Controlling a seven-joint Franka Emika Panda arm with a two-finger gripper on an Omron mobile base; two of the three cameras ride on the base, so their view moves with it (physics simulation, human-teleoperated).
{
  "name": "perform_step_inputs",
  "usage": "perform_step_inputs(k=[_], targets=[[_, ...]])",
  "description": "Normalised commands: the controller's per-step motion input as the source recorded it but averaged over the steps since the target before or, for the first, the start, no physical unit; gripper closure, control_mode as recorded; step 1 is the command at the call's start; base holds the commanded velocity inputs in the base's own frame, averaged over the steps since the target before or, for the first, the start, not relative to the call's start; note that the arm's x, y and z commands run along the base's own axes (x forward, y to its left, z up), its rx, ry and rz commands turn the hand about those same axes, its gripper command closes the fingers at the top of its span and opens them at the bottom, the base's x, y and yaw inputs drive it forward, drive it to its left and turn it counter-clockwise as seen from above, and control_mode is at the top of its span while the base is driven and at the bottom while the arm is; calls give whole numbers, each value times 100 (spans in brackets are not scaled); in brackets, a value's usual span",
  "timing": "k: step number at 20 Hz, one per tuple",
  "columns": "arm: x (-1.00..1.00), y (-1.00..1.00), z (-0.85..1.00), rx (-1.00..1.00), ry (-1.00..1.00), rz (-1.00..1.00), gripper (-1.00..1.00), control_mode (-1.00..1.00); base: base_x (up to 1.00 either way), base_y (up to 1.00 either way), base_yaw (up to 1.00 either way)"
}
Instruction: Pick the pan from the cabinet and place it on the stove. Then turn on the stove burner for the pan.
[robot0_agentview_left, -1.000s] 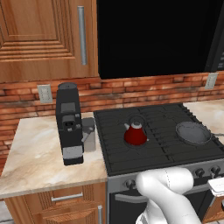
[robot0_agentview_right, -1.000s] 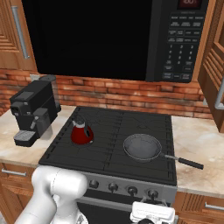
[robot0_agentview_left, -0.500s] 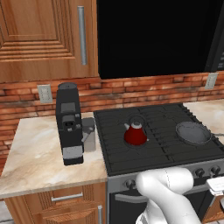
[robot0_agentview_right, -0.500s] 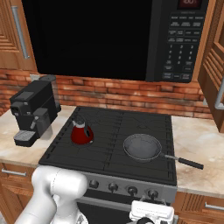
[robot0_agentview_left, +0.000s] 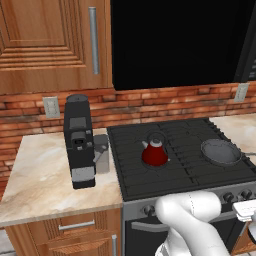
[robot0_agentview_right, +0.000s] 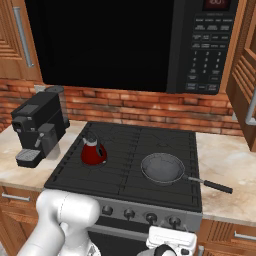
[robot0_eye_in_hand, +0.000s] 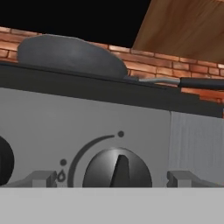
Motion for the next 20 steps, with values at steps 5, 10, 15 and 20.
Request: perform_step_inputs(k=[5, 10, 15, 20], targets=[[11, 0, 0, 0, 0, 0, -100, -100, 0, 0, 0], [0, 0, 0, 0, 0, 0, -100, -100, 0, 0, 0], [2, 0, 0, 0, 0, 0, 100, -100, 0, 0, 0], [4, 0, 0, 0, 0, 0, 100, -100, 0, 0, 0]])
